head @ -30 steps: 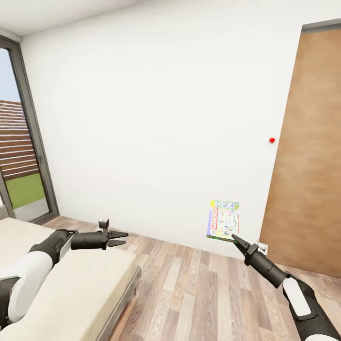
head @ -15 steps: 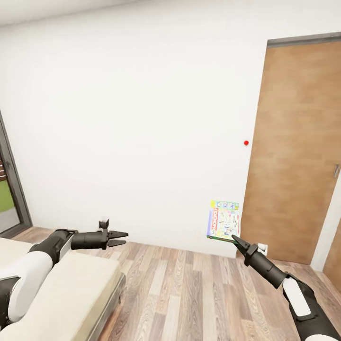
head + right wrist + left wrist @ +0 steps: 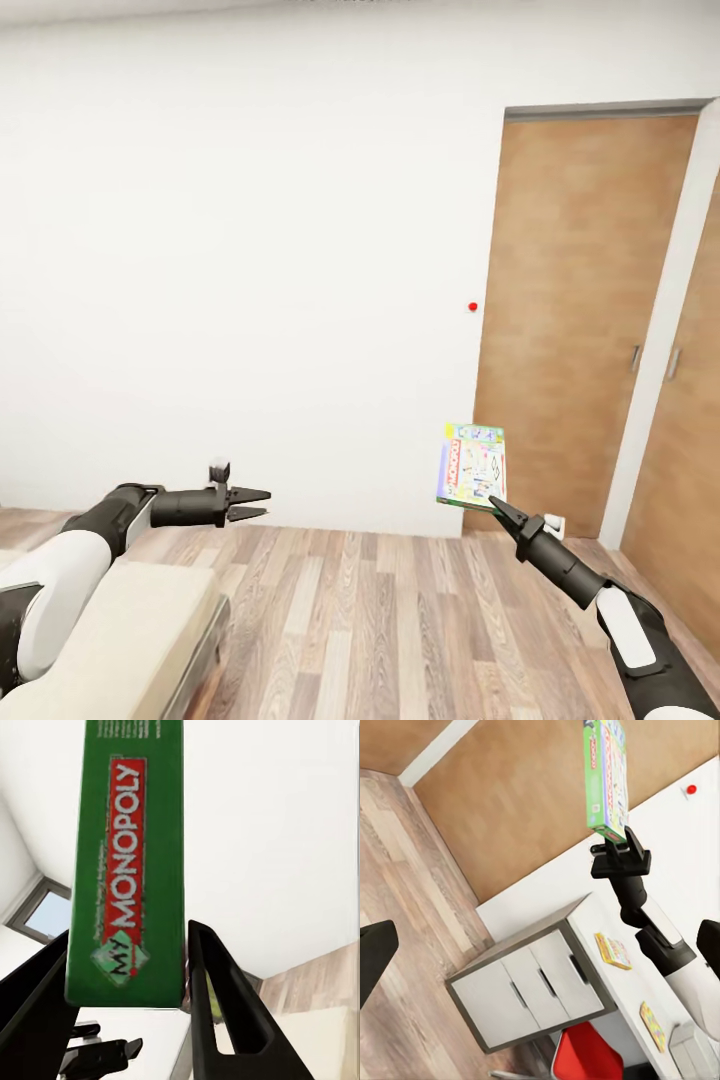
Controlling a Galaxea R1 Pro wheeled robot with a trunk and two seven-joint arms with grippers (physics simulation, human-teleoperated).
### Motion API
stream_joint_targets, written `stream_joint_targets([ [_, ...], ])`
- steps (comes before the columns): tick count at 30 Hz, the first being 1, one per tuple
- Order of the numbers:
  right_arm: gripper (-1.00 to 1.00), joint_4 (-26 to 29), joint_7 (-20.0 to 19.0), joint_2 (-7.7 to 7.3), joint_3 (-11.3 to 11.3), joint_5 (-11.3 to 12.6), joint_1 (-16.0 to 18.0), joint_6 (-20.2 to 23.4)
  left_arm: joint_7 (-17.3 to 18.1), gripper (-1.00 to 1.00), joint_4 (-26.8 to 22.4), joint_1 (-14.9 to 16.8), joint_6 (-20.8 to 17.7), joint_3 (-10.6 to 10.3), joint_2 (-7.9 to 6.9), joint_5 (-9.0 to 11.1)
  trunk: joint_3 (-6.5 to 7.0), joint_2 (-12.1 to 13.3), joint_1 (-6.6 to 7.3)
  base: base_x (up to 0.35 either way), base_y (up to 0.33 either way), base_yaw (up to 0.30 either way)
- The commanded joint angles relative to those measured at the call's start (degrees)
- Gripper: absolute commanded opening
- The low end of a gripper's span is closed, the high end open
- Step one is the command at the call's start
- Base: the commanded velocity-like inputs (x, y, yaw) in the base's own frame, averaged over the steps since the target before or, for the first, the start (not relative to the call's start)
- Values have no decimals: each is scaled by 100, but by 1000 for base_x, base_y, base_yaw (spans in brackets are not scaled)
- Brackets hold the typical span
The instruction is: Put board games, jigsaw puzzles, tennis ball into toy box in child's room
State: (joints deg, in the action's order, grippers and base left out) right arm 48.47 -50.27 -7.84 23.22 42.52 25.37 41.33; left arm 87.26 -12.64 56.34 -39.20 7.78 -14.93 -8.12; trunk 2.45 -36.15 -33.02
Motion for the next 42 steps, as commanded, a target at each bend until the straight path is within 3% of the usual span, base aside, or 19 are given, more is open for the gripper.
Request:
stream_joint_targets([
  [1, -100, -4, -10, 1, 10, 37, 4, 42, 38, 100, -5, 0, -61, 36, 0, -63, 22, 39, 21, 0, 0, -257],
  [33, -100, -39, -9, 1, 16, 37, 4, 42, 42, 100, -7, 0, -61, 22, -2, -59, 745, 1323, 724, 0, 0, -257],
  [42, -100, -39, -5, 1, 16, 37, 3, 42, 45, 100, -7, 0, -63, 20, -2, -59, 786, 1323, 724, 0, 0, -257],
])
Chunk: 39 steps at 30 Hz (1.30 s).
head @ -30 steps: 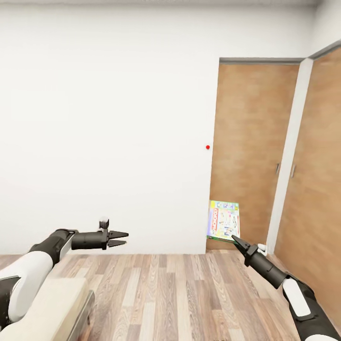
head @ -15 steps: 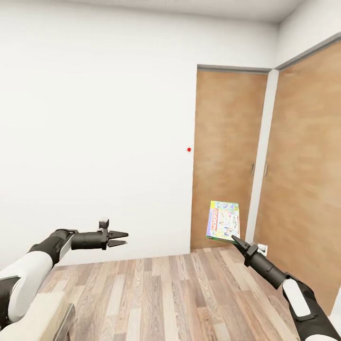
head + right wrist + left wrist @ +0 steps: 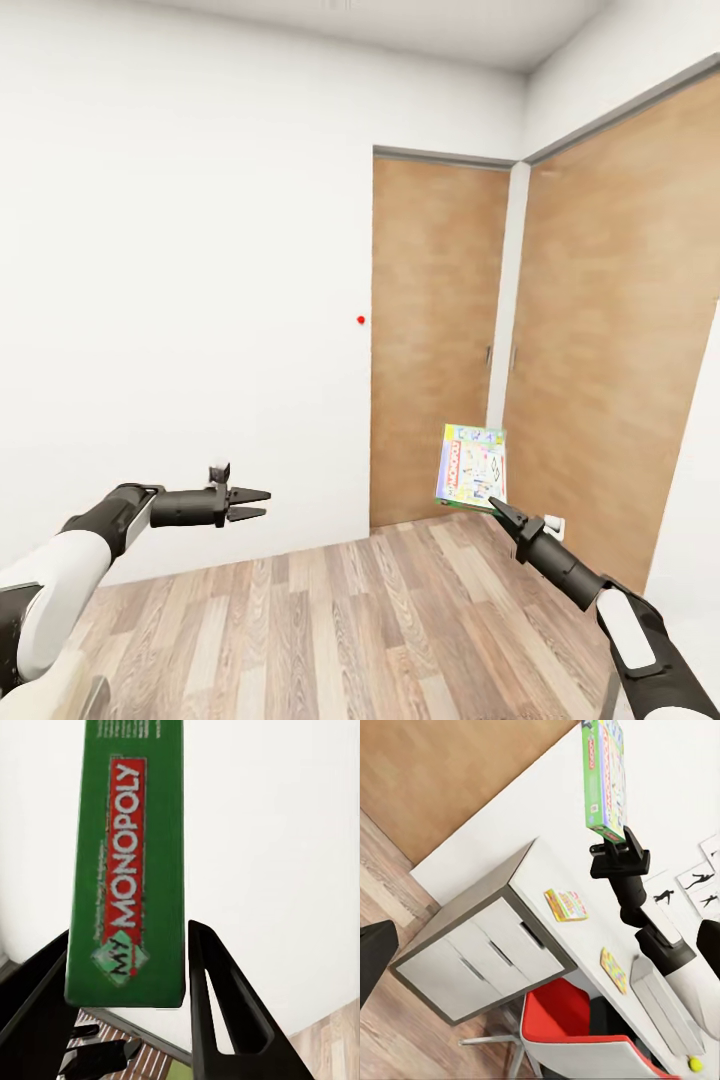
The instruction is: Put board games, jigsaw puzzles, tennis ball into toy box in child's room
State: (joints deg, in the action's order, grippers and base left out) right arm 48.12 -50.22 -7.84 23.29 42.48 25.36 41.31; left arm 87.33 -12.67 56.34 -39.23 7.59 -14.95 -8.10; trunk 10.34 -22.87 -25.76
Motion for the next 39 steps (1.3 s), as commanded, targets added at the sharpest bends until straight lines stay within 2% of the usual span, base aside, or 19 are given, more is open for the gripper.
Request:
stream_joint_targets([
  [1, -100, -4, -8, 1, 9, 41, 5, 42, 38, 100, -3, 0, -60, 36, -2, -63, 2, -5, -2, 0, 0, -257],
  [11, -100, -4, -10, 1, 9, 41, 8, 44, 36, 100, 1, 0, -60, 41, 1, -64, 48, -5, -2, 0, 0, -257],
  [18, -100, -54, -13, 1, 115, 32, 8, 41, 31, 100, 0, 0, -64, 41, 1, -72, 81, -5, -2, -6, 2, -257],
  [39, -100, -92, 14, 0, 184, 26, 6, 35, 63, 100, 1, 0, -43, 26, -12, -57, 178, -5, -2, -26, 30, -257],
])
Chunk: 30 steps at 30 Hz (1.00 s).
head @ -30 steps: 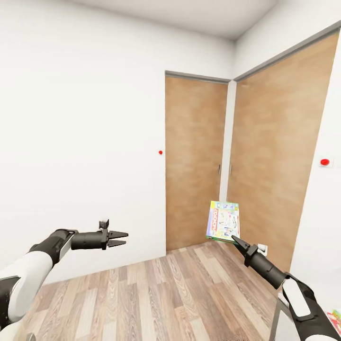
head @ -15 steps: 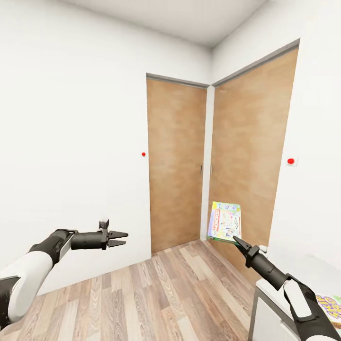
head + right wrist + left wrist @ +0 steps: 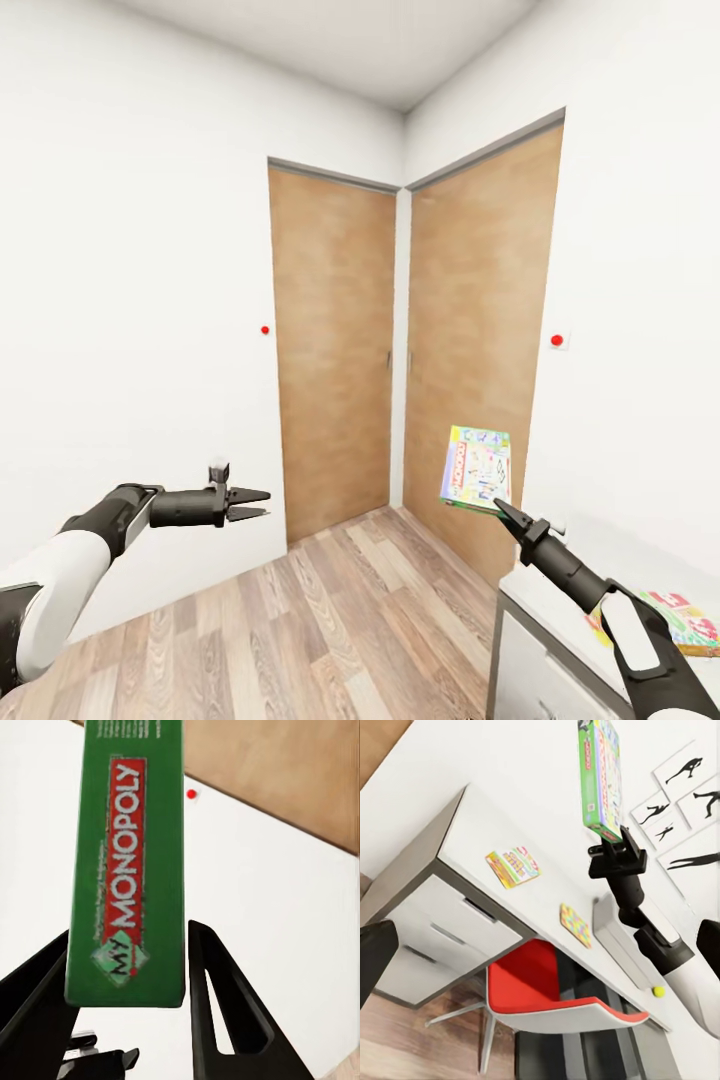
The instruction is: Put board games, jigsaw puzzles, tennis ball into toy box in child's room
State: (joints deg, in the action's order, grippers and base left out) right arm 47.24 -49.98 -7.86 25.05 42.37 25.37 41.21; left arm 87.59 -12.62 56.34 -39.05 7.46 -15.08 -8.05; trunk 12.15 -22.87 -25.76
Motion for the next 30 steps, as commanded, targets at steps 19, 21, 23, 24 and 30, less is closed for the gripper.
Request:
stream_joint_targets([
  [19, -100, -4, -8, -3, 131, 20, 8, 54, 25, 100, -7, 0, -25, 52, 5, -63, 86, -5, -2, -26, 12, -257],
  [21, -100, -4, -9, -4, 132, 7, 10, 54, 22, 100, -7, 0, 1, 53, 5, -64, 95, -5, -2, -2, 1, -257],
  [23, -100, 5, -3, -5, 129, -10, 11, 50, 17, 100, -6, 0, 15, 50, 5, -64, 104, -5, -2, -1, 1, -257],
  [24, -100, 16, 2, -5, 127, -19, 11, 48, 16, 100, -5, 0, 20, 49, 5, -64, 109, -5, -2, -1, 0, -257],
  [30, -100, 33, 20, -433, 75, -42, 7, 45, 6, 100, -4, 0, 28, 48, 5, -65, 134, -5, -2, 0, 0, -257],
])
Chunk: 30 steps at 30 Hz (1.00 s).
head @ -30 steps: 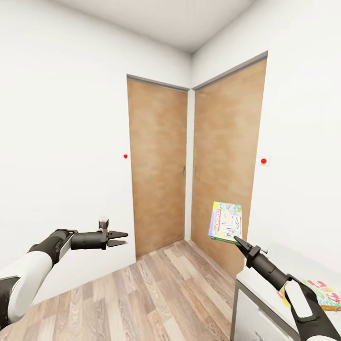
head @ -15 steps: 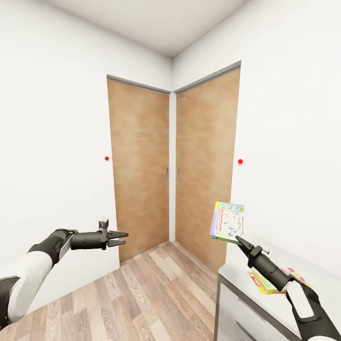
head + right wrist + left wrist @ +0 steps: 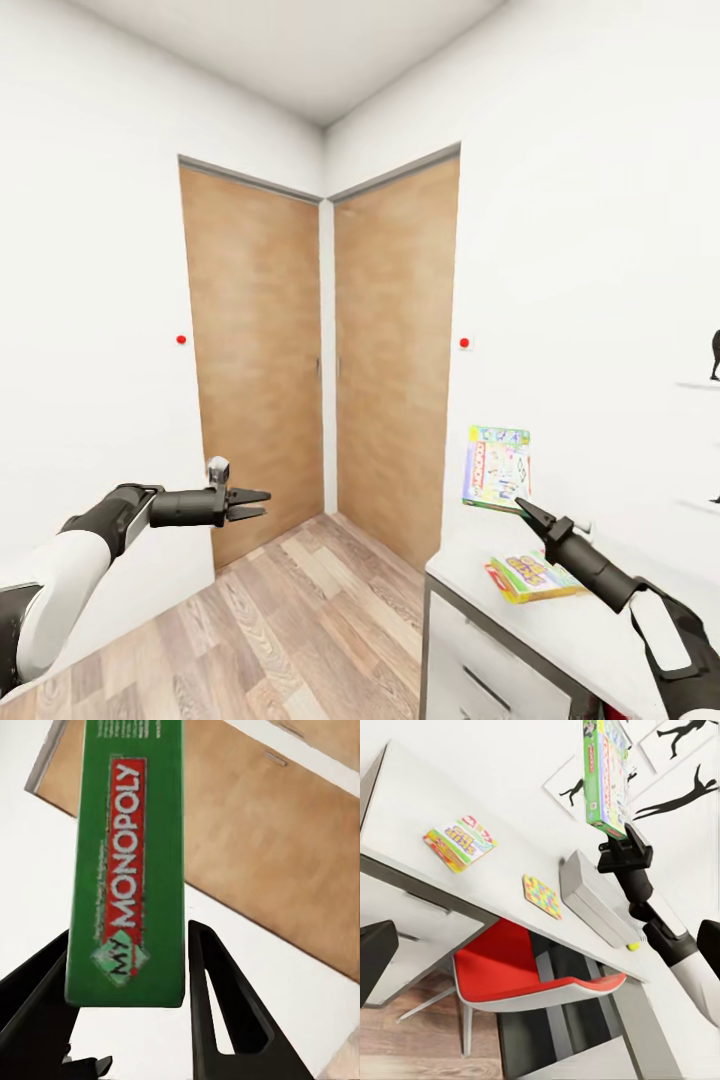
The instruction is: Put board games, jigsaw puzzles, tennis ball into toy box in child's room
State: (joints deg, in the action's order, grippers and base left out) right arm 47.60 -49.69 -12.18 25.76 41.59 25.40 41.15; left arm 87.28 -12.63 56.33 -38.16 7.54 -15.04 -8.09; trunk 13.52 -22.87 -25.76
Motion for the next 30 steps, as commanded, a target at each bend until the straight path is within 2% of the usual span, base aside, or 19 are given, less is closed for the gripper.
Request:
stream_joint_targets([
  [1, -100, -4, -9, -34, 1, 36, 4, 52, 36, 100, -3, 1, -60, 40, 1, -61, 1, -5, -2, 0, 0, -257],
  [4, -100, 13, 10, -135, -15, 25, 2, 46, 35, 100, -5, 1, -58, 38, 1, -61, 13, -5, -2, 0, 0, -232],
  [7, -100, 29, 86, -154, -23, -100, 2, 44, 35, 100, -6, 1, -39, 37, 1, -61, 25, -5, -2, 0, 0, -202],
  [11, -100, 119, 371, -111, -24, -686, 8, 93, 34, 100, -4, 1, 9, 44, 7, -61, 41, -5, -2, 0, 0, -184],
  [14, -100, 312, 496, -78, -26, -1015, 9, 122, 28, 100, -4, 1, 23, 45, 9, -63, 55, -5, -2, 0, 0, -180],
  [17, -100, 374, 526, -70, -80, -1102, 9, 134, 27, 100, -5, -3, 26, 46, 10, -64, 70, -5, -2, 0, 0, -181],
  [19, -100, 399, 539, -67, -293, -1133, 9, 145, 26, 100, -4, -5, 27, 46, 14, -64, 79, -5, -2, 0, 0, -182],
  [23, -100, 413, 540, -70, -562, -1108, 9, 154, 26, 100, -5, -8, 28, 46, 13, -69, 100, -5, -2, 0, 0, -182],
  [30, -100, 416, 524, -68, -647, -1077, 9, 168, 26, 100, -5, -8, 28, 46, 10, -68, 135, -5, -2, 0, 0, -183],
])
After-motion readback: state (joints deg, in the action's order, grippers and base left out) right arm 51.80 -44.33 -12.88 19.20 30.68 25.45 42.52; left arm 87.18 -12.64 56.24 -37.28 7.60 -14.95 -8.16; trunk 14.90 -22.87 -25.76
